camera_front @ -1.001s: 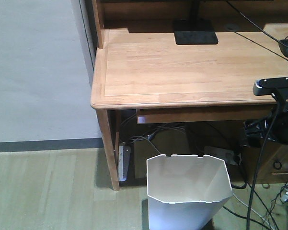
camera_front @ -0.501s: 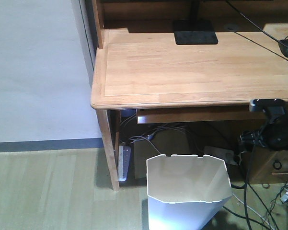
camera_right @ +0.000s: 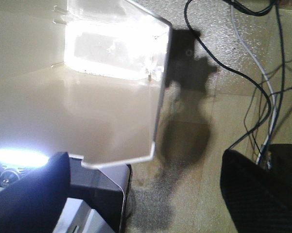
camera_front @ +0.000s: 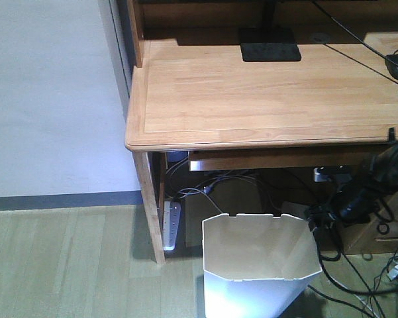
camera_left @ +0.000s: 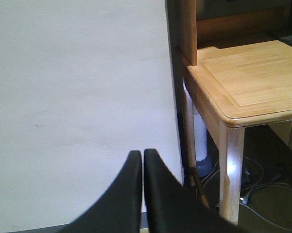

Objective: Move trash bin to bedside with robot
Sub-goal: 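Lower the right gripper to the rim of the white trash bin, then close the right gripper on the bin rim and drag it out from the desk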

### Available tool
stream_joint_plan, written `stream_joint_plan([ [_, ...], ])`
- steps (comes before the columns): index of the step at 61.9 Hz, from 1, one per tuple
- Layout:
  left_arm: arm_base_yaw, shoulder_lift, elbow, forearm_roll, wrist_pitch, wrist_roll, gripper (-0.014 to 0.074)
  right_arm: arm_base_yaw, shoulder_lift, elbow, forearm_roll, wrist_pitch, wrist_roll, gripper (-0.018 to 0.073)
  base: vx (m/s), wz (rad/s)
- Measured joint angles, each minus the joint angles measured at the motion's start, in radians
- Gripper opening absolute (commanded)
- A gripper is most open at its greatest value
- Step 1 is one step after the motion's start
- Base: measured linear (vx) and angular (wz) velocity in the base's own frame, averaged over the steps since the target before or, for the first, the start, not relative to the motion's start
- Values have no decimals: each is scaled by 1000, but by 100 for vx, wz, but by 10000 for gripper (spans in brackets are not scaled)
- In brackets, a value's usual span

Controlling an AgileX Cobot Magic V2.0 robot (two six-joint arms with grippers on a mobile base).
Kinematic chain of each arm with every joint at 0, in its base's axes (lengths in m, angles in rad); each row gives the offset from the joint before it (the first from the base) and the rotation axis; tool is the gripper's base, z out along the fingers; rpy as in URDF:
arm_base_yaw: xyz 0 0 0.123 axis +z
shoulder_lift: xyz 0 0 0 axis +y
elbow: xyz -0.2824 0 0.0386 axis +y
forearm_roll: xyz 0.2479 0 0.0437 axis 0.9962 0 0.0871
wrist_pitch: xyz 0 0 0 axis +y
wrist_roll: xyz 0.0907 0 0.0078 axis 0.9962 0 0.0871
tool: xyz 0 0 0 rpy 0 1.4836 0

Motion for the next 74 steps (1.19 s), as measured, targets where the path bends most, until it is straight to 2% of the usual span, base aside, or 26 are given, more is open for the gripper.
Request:
stream_joint_plan([
  [26, 0, 0, 0, 0, 0, 0, -6, 17, 345, -309, 48, 26, -22, 591, 0, 0],
  [48, 0, 0, 0, 0, 0, 0, -6, 17, 520, -448, 48, 67, -22, 589, 0, 0],
  [54, 0, 0, 0, 0, 0, 0, -6, 17, 552, -476, 49, 72, -22, 560, 0, 0],
  [59, 0, 0, 0, 0, 0, 0, -6, 17, 574, -500, 49, 74, -22, 495, 0, 0],
  [62, 0, 0, 0, 0, 0, 0, -6, 17, 584, -515, 53, 74, -22, 411, 0, 0],
  [66, 0, 0, 0, 0, 0, 0, -6, 17, 598, -537, 66, 77, -29, 263, 0, 0],
  [71, 0, 0, 0, 0, 0, 0, -6, 17, 609, -561, 88, 83, -68, 9, 0, 0],
  [74, 0, 0, 0, 0, 0, 0, -6, 7, 612, -576, 124, 88, -114, -17, 0, 0],
])
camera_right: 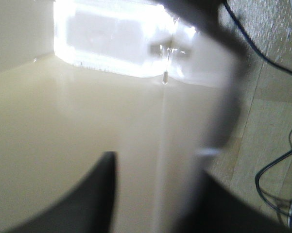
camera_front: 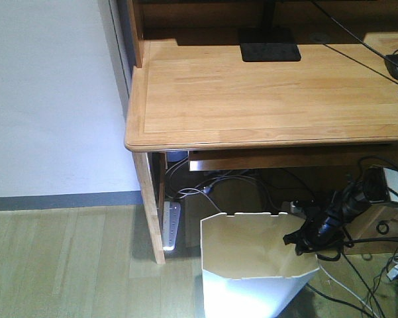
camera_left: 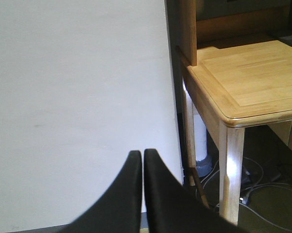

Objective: Move trash bin to bedside with robot
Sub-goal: 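Close the right gripper on the bin rim and drag it out from the desk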

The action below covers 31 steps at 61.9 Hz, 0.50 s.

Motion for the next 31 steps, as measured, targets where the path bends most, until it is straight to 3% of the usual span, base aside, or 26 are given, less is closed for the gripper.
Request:
stream_joint_plan([
  [17, 0, 0, 0, 0, 0, 0, -6, -8, 18, -2, 370, 1, -297, -9, 0, 0],
  [31, 0, 0, 0, 0, 0, 0, -6, -22, -39, 142, 674, -26, -580, -7, 0, 0],
])
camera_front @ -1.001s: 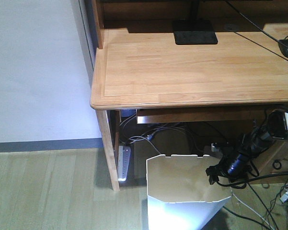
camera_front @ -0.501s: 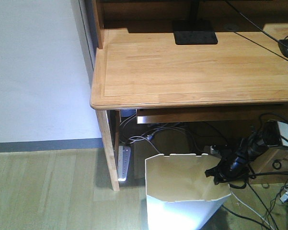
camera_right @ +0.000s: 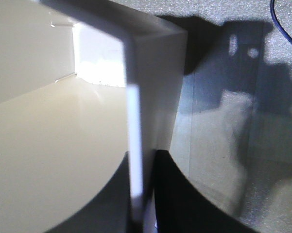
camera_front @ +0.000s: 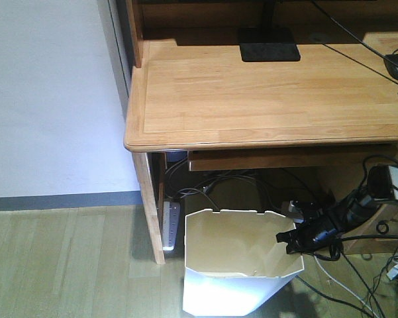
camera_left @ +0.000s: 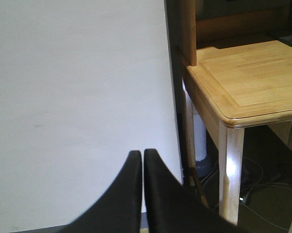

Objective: Move trash bin to bedside with robot
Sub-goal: 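Close the right gripper on the bin rim and drag it out from the desk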

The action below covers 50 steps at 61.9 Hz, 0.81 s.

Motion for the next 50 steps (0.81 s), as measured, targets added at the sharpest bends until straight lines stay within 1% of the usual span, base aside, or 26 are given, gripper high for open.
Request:
stream_joint_plan([
  [3, 0, 0, 0, 0, 0, 0, -6, -4, -29, 41, 65, 0, -68, -7, 0, 0],
  [8, 0, 0, 0, 0, 0, 0, -6, -13, -81, 110, 141, -4, -164, -7, 0, 0],
  [13, 0, 0, 0, 0, 0, 0, -6, -21, -139, 183, 190, -13, -242, -7, 0, 0],
  [17, 0, 0, 0, 0, 0, 0, -6, -25, -198, 232, 204, -19, -288, -7, 0, 0],
  [39, 0, 0, 0, 0, 0, 0, -6, -25, -449, 498, 219, -50, -402, -7, 0, 0],
  [50, 0, 0, 0, 0, 0, 0, -6, -25, -567, 596, 215, -35, -422, -7, 0, 0],
])
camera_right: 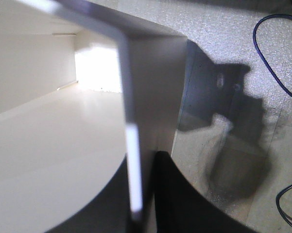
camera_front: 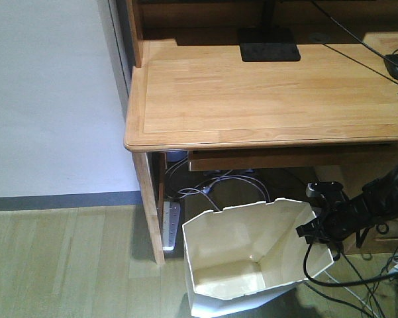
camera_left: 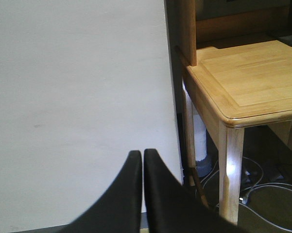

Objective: Move trash bin to bedside with robot
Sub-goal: 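Close the right gripper on the bin rim and drag it out from the desk, then hold the bin rim with the right gripper while the base turns toward the bed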

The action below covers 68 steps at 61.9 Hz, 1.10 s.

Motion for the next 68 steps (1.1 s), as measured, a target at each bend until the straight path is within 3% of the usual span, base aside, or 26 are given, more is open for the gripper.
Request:
stream_joint_plan([
  [68, 0, 0, 0, 0, 0, 0, -6, 0, -45, 31, -2, 51, -1, -7, 0, 2],
])
